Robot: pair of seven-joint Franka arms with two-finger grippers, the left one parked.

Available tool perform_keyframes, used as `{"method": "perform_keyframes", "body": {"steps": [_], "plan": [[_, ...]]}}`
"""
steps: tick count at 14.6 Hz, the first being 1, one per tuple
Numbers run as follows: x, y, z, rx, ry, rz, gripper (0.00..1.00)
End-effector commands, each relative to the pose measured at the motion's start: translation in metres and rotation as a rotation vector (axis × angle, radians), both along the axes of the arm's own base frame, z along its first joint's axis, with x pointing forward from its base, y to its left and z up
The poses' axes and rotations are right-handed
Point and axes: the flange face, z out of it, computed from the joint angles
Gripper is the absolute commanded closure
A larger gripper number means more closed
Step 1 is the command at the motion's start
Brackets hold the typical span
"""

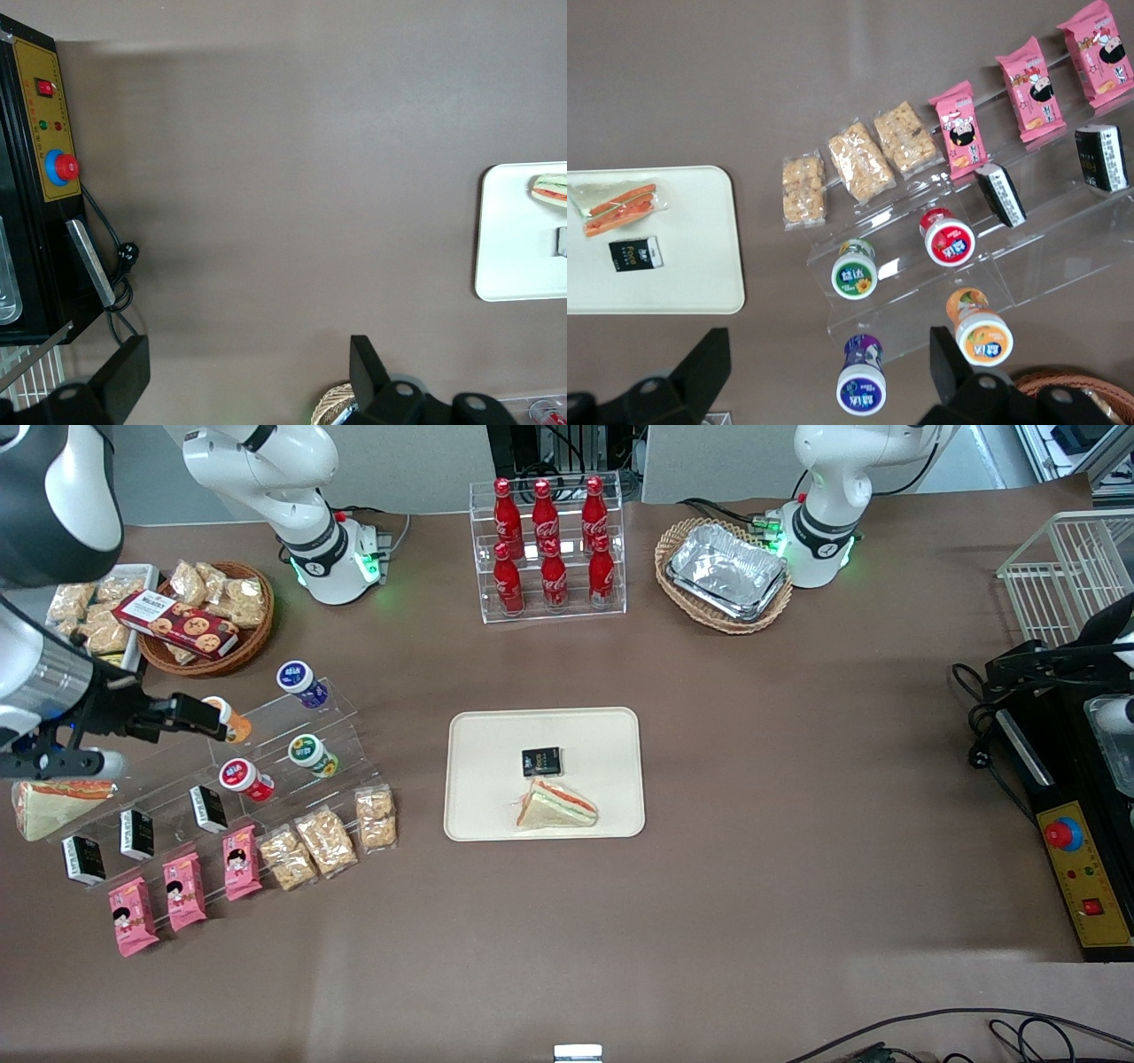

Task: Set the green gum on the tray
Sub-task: 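Move the right gripper toward the green-labelled gum bottle on the rack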

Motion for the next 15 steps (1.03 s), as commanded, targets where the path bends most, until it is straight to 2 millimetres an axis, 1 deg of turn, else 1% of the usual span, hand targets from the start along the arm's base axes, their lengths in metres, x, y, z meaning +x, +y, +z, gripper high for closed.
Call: {"method": "perform_keyframes", "body": {"steps": [1,3,6,7,10,14,15], "plan": [[-0.041,-0.001,-0.019,-0.023,-0.05,-0.017,0.0],[-0.061,0.005,-0.04,-0.026,-0.074,-0.001,0.0],[-0.079,0.003,-0.076,-0.03,-0.091,-0.007,0.0],[-0.081,0.002,-0.089,-0.031,-0.094,-0.007,0.0],[-0.085,0.005,-0.117,-0.032,-0.093,-0.002,0.0],[-0.087,0.003,-0.167,-0.035,-0.096,-0.005,0.0],[-0.086,0.002,-0.177,-0.035,-0.103,0.0,0.0]]}}
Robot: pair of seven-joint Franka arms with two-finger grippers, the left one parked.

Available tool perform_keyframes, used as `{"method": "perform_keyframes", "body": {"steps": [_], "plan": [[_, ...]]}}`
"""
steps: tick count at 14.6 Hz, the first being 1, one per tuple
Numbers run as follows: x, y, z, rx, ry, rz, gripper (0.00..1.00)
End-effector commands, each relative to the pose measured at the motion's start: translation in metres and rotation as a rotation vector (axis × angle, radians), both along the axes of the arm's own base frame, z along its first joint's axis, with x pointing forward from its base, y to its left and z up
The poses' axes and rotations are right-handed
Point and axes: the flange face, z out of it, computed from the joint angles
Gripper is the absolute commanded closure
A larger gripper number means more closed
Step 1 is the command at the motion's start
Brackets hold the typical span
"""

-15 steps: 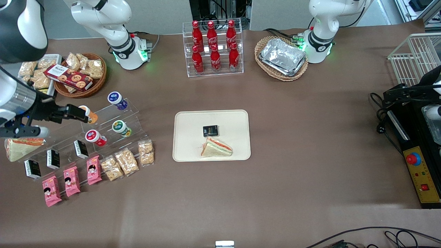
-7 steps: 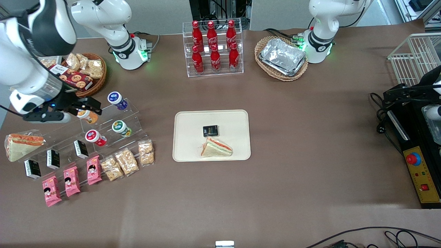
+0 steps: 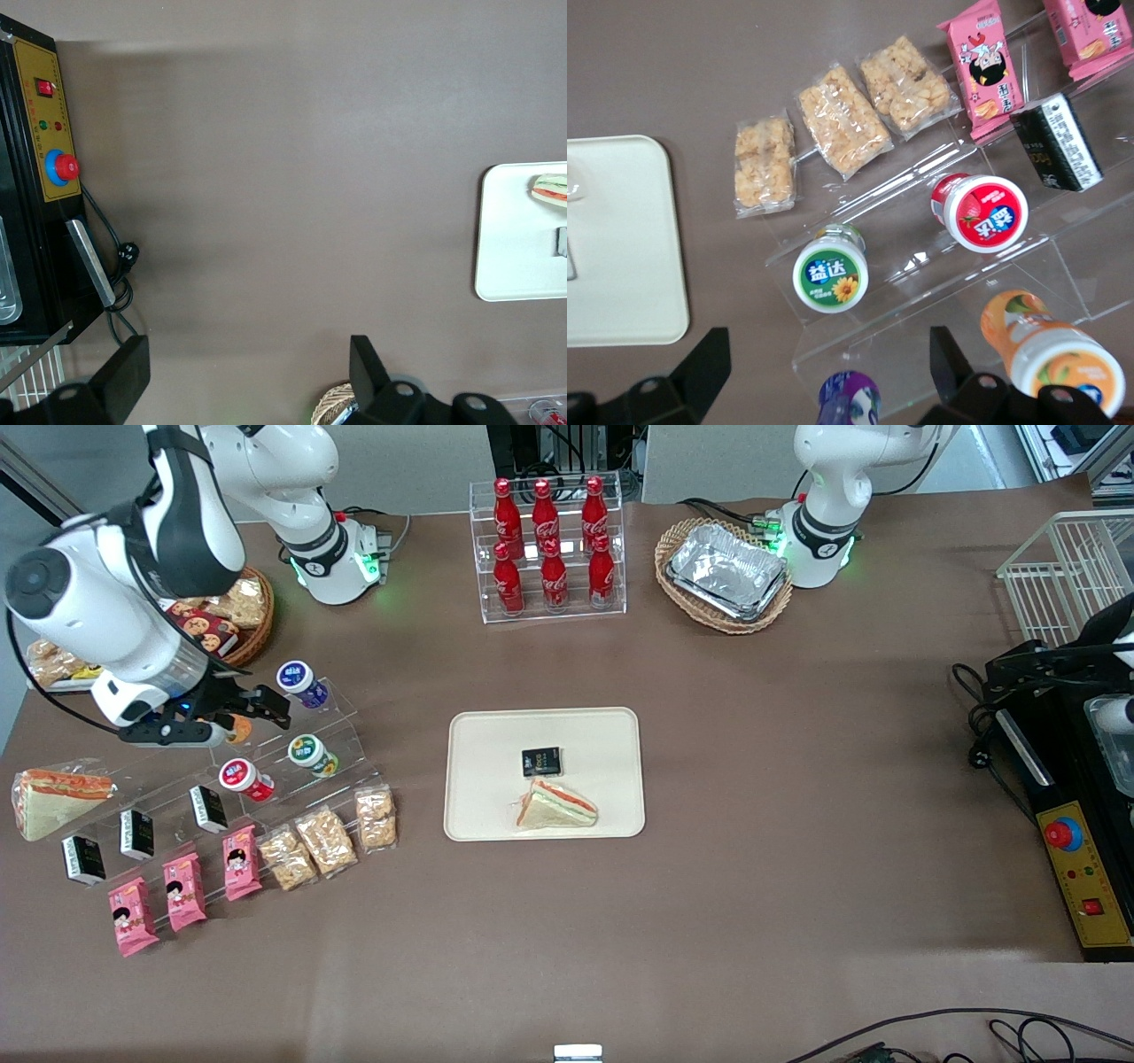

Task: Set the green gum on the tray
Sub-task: 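Lower the right gripper around the green gum bottle and close it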

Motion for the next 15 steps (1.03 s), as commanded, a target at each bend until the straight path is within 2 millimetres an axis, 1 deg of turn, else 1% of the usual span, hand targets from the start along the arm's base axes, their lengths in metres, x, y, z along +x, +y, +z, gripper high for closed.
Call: {"method": "perform_keyframes", "body": {"steps": [1,3,5,8,12,13,15], "plan": [[-0.002,-0.001,-0.035,-0.015,-0.028,0.024,0.0],[0.002,0.001,-0.054,-0.015,-0.019,0.029,0.0],[0.0,0.008,-0.077,-0.016,-0.043,0.041,0.0],[0.001,0.008,-0.097,-0.017,-0.048,0.039,0.0],[0.003,0.009,-0.104,-0.017,-0.049,0.038,0.0],[0.002,0.014,-0.104,-0.017,-0.049,0.049,0.0],[0.001,0.017,-0.104,-0.017,-0.046,0.055,0.0]]}}
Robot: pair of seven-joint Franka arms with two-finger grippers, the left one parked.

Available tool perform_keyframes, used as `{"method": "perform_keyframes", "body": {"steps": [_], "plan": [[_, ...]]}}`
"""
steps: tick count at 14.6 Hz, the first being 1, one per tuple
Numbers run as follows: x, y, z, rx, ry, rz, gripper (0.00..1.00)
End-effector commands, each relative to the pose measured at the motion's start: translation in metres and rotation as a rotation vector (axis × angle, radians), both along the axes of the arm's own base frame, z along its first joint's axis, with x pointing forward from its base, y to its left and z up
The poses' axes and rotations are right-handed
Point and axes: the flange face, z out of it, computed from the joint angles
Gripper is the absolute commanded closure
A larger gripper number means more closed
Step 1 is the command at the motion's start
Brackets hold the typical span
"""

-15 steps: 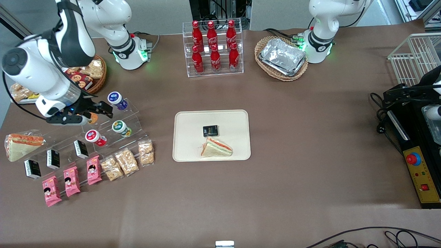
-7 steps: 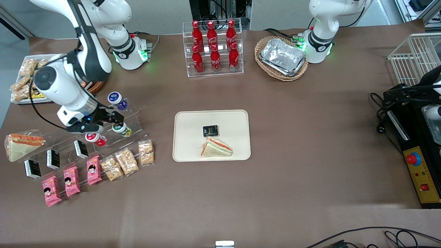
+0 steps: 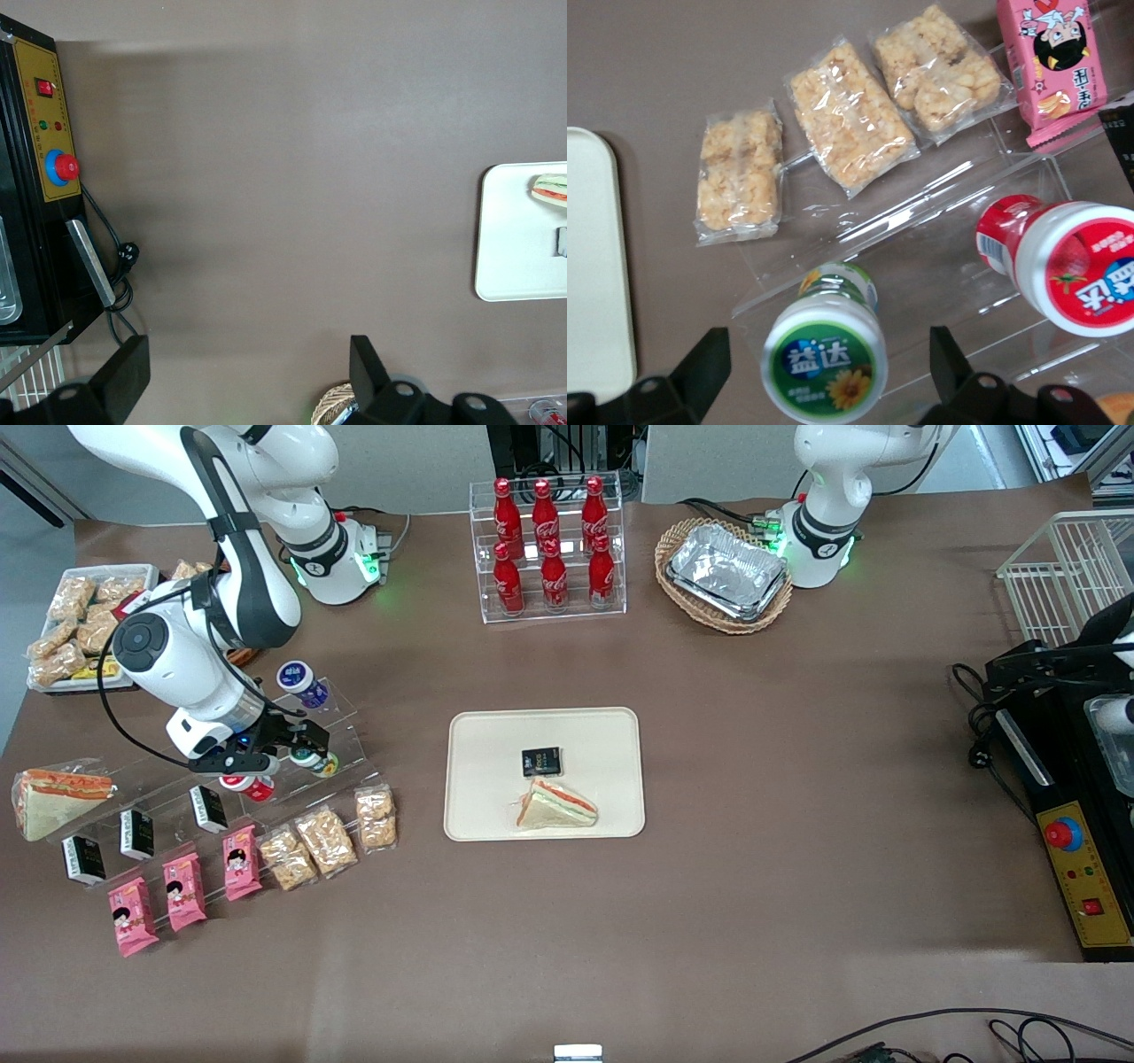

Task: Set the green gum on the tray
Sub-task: 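Lower the right gripper around the green gum bottle and close it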

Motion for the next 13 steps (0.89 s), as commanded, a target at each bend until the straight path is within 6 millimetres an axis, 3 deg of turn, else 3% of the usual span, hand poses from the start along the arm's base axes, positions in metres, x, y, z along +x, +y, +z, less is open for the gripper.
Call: {"method": "perform_keyframes", "body": {"steps": [1,4,9,11,13], "plan": [[-0.003,0.0085,-0.0016,-0.009,-0.011,0.029,0.01],[-0.0071,0.011,-0.0066,-0.011,0.0,0.035,0.06],[-0.0083,0.0139,-0.0083,-0.012,0.005,0.049,0.5],[-0.0075,0.0125,-0.0073,-0.012,0.004,0.063,0.59],[-0.0055,0.0076,-0.0038,-0.012,0.0,0.08,0.6]]}}
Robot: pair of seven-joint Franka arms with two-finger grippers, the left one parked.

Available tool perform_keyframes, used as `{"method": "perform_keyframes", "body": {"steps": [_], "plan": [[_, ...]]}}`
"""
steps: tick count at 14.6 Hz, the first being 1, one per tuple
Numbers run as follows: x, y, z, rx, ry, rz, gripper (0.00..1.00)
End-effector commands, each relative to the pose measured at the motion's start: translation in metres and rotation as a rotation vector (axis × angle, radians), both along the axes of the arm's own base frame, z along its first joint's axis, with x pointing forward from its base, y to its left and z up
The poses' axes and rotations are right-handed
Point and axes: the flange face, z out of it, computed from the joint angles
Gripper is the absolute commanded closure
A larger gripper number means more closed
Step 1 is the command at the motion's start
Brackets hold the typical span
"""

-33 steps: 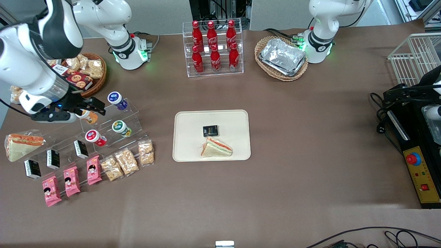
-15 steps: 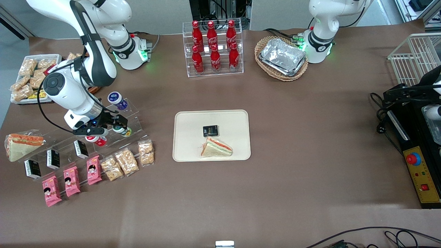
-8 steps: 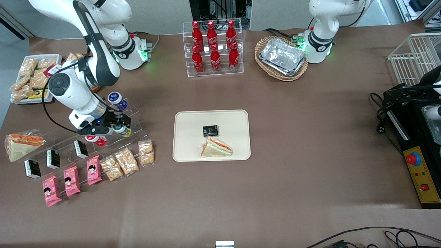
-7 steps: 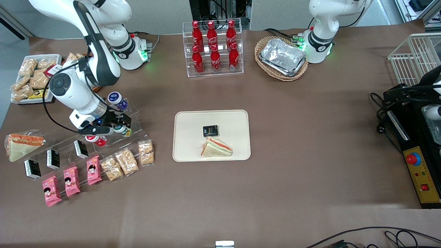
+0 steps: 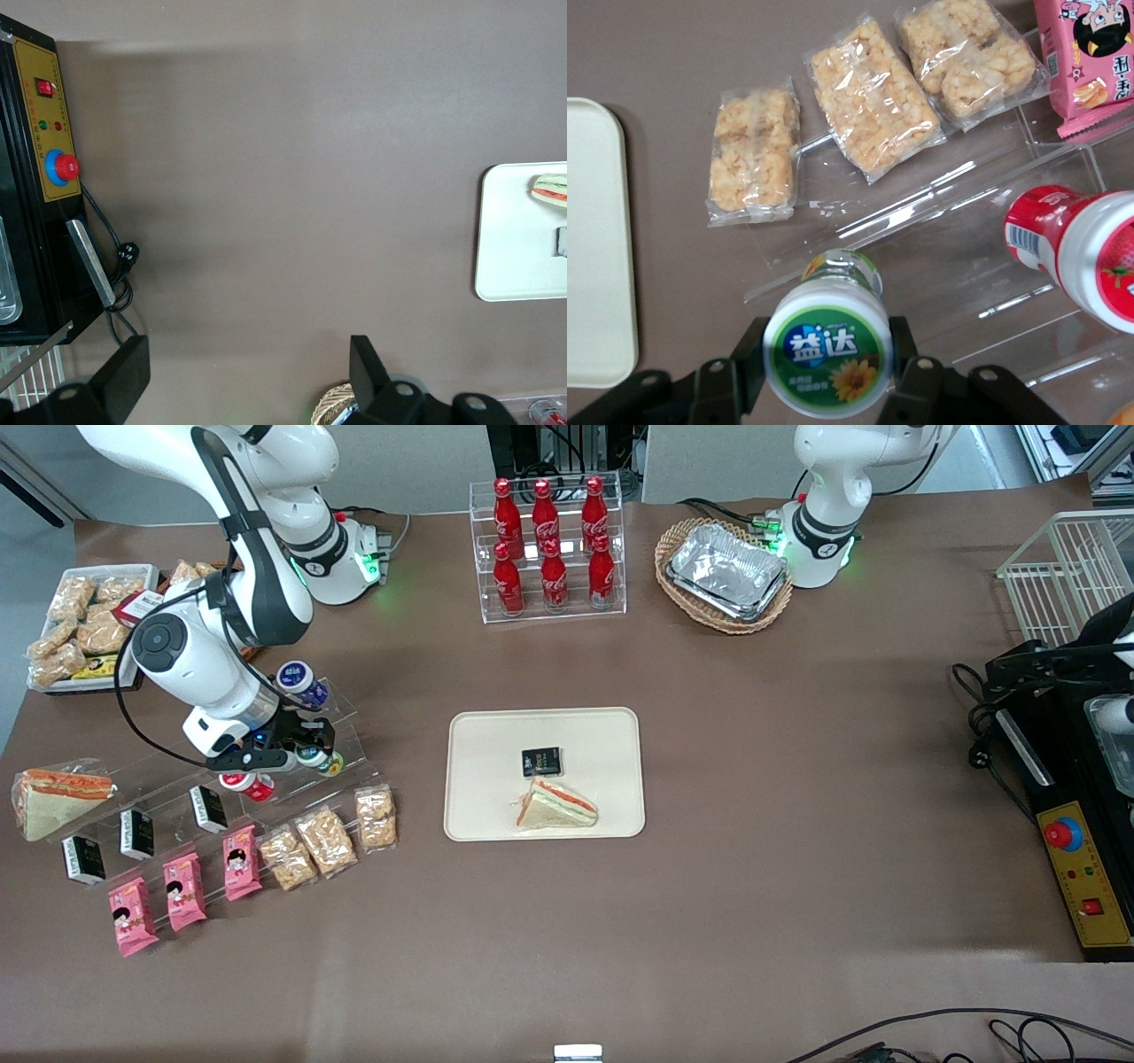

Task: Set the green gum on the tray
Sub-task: 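Lower the right gripper around the green gum bottle and close it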

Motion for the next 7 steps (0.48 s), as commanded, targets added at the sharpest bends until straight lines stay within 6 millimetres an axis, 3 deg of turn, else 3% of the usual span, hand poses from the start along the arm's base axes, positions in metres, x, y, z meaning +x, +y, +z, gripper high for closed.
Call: {"method": "perform_keyframes", "body": {"steps": [1,4,7], "plan": [[0.002,-0.008,0.007,-0.009,-0.022,0.048,0.6],[0.01,-0.011,0.031,-0.006,-0.006,0.053,0.6],[0.032,-0.008,0.088,0.002,0.057,0.063,0.6]]}}
